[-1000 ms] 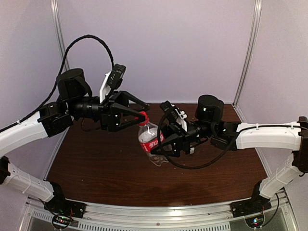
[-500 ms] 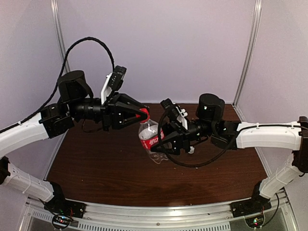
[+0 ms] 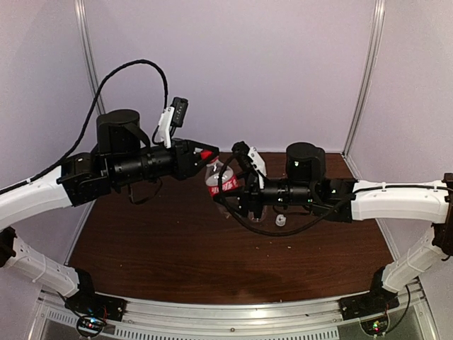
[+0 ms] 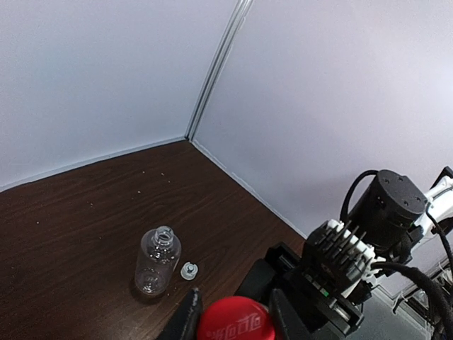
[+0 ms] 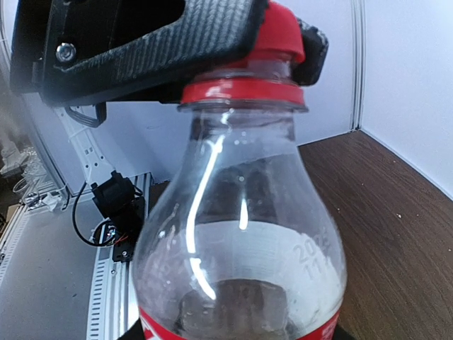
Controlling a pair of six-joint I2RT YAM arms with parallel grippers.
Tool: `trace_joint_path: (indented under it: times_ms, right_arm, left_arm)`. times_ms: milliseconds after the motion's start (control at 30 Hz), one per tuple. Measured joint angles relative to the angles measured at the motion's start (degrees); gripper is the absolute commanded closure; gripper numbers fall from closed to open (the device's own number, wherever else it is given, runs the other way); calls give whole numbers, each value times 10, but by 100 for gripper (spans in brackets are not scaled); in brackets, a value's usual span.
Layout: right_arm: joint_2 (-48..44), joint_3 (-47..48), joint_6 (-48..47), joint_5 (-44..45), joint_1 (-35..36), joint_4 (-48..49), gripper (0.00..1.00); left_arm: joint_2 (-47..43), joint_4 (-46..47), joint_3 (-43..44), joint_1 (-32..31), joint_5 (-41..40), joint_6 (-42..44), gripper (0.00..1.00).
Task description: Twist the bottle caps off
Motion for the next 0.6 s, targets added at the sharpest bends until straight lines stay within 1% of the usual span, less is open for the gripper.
trace_joint_path:
  times_ms: [167,267,333,400,533,600]
  right_arm:
    - [-4,-5,-5,10,-4,-3,77]
    - [-12,-8,-9,-7,-10,-3,77]
    - [-15,-8,-12,-28,-14,-2,77]
    - [-16,-8,-15,-60,-16,0,77]
    - [-16,-9,-15,-120,-17,6,77]
    - [-18,-12,-13,-140,-18,12,78]
  left_arm:
    - [6,8,0,-1,0,13,45]
    - [6,18,0,4,38,29,29]
    - [6,23,0,10,73,42,22]
    - [6,26,0,17,104,51,19]
    - [-1,33,0,38,174,67,18]
    - [-10,33,-1,47,193,72,19]
